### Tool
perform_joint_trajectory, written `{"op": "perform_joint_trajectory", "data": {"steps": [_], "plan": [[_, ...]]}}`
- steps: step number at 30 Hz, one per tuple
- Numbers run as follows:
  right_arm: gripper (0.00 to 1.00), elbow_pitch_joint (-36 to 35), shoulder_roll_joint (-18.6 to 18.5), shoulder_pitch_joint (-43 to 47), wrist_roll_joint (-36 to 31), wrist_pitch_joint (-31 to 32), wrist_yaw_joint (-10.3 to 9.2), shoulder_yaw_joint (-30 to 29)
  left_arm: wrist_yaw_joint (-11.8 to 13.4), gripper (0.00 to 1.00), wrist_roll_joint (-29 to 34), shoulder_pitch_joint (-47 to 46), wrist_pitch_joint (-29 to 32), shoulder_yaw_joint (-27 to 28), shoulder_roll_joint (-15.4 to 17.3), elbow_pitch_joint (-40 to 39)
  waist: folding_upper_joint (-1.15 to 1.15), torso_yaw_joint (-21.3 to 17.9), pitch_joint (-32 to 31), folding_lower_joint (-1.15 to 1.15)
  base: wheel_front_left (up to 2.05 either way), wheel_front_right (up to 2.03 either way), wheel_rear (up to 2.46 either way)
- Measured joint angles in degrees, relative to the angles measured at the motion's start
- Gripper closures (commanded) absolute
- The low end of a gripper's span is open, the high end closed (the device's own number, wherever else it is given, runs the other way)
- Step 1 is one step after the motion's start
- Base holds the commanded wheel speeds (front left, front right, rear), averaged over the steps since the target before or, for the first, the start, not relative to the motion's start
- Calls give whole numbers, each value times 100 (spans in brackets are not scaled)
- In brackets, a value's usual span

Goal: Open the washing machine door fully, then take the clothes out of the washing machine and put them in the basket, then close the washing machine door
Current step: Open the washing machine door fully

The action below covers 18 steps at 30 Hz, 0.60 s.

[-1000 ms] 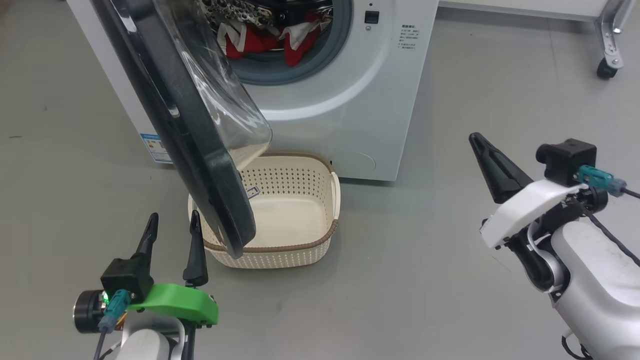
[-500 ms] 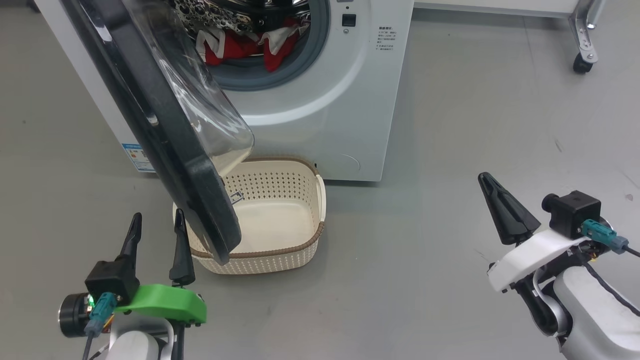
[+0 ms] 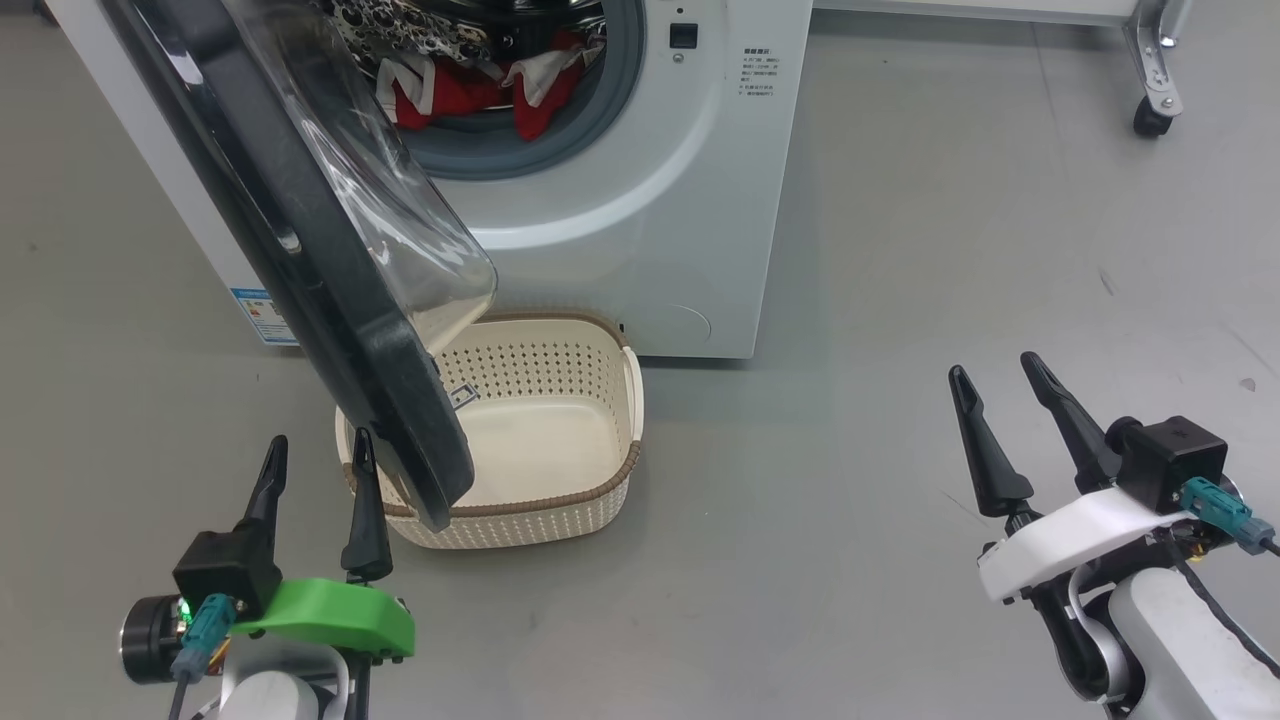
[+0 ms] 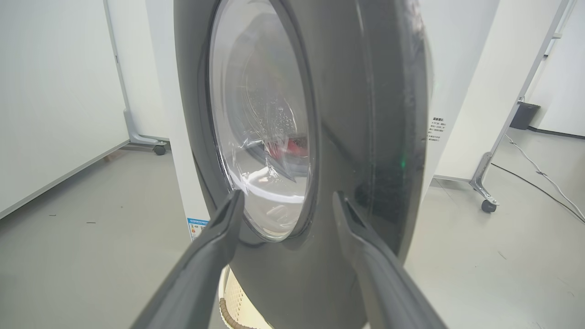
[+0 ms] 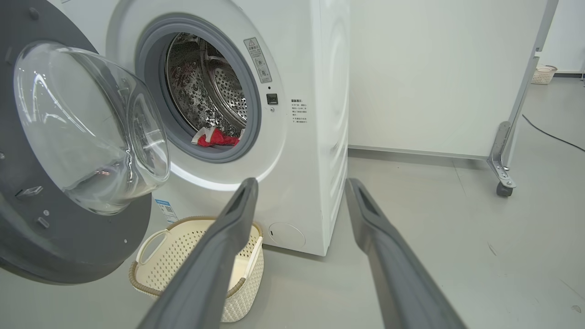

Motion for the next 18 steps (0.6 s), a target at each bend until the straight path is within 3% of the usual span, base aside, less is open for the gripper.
{"op": "perform_joint_trajectory", "data": {"steps": [18], "plan": [[0,-415,277,553,-436,-1,-9,-498,0,0,-1,42,0,5,0,3,0,-28,-12,0,0,0,0]]}}
